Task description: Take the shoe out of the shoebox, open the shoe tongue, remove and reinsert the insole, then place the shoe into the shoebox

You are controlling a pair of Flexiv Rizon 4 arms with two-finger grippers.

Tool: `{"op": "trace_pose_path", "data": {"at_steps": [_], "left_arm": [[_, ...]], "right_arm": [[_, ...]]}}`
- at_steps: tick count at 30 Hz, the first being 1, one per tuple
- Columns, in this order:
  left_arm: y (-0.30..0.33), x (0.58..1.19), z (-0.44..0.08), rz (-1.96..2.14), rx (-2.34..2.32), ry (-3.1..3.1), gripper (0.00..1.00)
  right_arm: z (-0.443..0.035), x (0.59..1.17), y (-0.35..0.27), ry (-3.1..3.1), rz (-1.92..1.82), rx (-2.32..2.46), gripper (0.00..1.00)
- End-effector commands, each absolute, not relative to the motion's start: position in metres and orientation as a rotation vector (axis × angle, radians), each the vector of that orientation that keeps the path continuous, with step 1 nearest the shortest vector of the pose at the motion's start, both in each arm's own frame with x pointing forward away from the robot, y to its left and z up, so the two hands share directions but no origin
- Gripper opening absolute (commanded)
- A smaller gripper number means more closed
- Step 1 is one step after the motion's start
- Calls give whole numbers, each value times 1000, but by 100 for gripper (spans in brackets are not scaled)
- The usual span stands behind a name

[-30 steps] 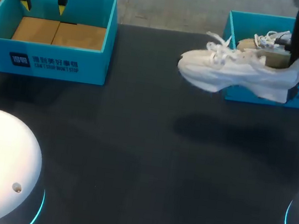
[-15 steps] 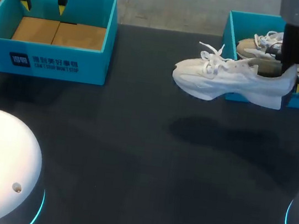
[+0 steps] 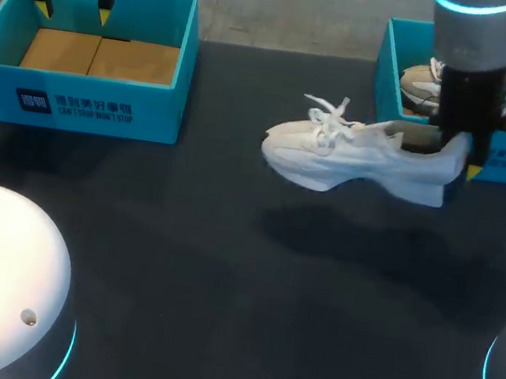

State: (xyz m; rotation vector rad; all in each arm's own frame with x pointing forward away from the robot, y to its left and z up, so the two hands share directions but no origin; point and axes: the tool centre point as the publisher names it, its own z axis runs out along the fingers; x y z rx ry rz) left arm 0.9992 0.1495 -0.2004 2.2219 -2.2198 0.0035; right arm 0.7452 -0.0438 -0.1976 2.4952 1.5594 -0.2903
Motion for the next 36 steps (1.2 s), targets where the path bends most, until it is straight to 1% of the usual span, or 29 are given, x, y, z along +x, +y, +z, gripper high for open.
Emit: {"op": "trace_pose_path", "data": {"at_steps": [1, 15, 36], "left_arm": [[150, 1000, -200, 2, 2222, -2220, 100], [150, 1000, -200, 2, 2222, -2220, 100], [150, 1000, -200, 2, 2222, -2220, 100]], "right_arm": [[-211, 738, -27, 1562, -285, 2480, 0], [-250, 718, 22, 1676, -284, 2465, 0], [-301, 692, 57, 1780, -246, 2439, 0]]}}
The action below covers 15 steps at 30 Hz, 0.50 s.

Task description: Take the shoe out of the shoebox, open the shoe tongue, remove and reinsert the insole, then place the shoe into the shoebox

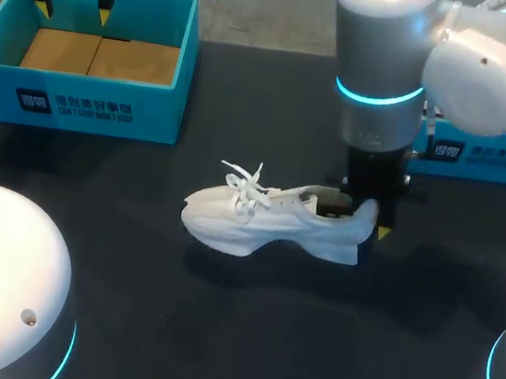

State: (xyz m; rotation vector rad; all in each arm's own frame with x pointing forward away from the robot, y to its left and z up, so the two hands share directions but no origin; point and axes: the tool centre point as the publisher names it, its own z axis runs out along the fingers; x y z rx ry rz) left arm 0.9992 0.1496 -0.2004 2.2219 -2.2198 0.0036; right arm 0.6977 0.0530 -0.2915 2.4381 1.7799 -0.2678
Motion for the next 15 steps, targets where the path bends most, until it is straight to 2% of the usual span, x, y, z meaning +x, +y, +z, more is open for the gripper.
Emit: {"op": "trace_pose_path", "data": {"at_steps": [1, 15], "left_arm": [[150, 1000, -200, 2, 2222, -2220, 100], [150, 1000, -200, 2, 2222, -2220, 100]], "right_arm": [[-303, 690, 57, 1785, -239, 2446, 0], [-333, 673, 81, 1868, -290, 2390, 0]]}}
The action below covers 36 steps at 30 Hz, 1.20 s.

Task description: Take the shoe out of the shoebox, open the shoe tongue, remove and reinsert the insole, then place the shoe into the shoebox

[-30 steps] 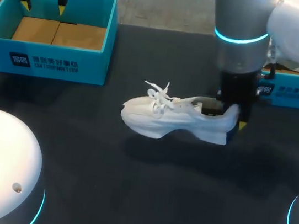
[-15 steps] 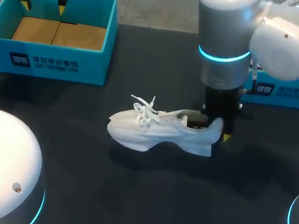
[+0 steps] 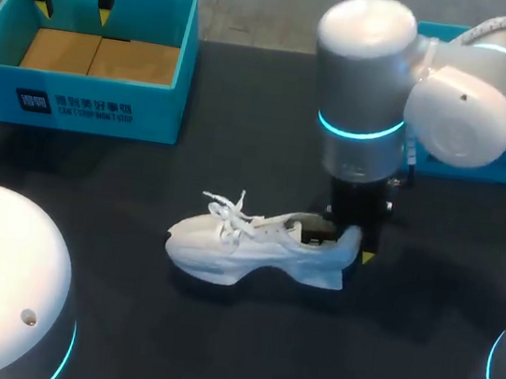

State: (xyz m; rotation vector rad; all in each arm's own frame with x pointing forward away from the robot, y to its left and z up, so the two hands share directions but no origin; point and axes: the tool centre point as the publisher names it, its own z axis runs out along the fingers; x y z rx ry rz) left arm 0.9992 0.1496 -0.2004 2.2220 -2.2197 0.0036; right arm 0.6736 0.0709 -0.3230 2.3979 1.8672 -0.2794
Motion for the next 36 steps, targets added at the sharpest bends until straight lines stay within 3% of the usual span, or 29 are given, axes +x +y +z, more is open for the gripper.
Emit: {"op": "trace_pose_path", "data": {"at_steps": [1, 36], "left_arm": [[150, 1000, -200, 2, 2222, -2220, 100], [150, 1000, -200, 2, 2222, -2220, 100]], "right_arm": [[-336, 673, 82, 1870, -289, 2393, 0], [-379, 669, 94, 1826, -262, 2477, 0]]}}
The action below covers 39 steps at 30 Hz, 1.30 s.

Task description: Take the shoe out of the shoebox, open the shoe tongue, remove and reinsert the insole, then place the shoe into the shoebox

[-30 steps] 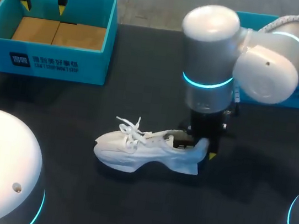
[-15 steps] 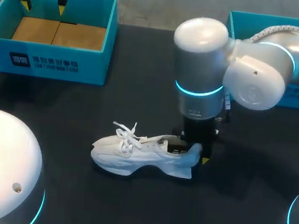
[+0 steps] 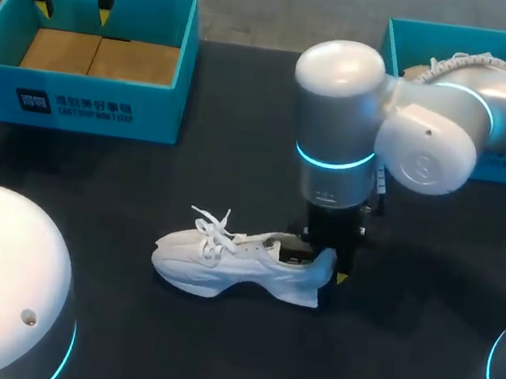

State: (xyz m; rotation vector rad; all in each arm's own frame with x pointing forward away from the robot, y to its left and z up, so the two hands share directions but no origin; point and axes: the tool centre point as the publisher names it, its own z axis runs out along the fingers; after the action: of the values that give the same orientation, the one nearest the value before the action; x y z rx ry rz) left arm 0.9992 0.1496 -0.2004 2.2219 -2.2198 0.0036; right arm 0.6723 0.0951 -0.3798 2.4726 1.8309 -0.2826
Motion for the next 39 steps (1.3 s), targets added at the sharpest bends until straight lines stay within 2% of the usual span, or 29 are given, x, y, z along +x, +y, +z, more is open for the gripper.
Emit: {"op": "trace_pose_path", "data": {"at_steps": [1, 29, 30, 31, 33, 34, 35, 39], "left_arm": [[150, 1000, -200, 2, 2222, -2220, 100], [150, 1000, -200, 2, 2222, -2220, 100], [150, 1000, -200, 2, 2222, -2220, 100], [150, 1000, -200, 2, 2222, -2220, 100], [150, 1000, -200, 2, 2222, -2220, 100], [150, 1000, -200, 2, 2222, -2220, 100], [150, 1000, -200, 2, 2222, -2220, 100], [150, 1000, -200, 2, 2222, -2220, 100]], "right_arm": [[-379, 670, 94, 1826, -260, 2477, 0], [-390, 673, 95, 1861, -293, 2461, 0], [-390, 673, 95, 1860, -293, 2463, 7], [-389, 673, 95, 1860, -293, 2464, 20], [-388, 673, 94, 1861, -291, 2467, 37], [-387, 673, 94, 1862, -291, 2468, 76], [-386, 673, 94, 1863, -290, 2468, 99], [-382, 673, 93, 1861, -281, 2466, 100]]}}
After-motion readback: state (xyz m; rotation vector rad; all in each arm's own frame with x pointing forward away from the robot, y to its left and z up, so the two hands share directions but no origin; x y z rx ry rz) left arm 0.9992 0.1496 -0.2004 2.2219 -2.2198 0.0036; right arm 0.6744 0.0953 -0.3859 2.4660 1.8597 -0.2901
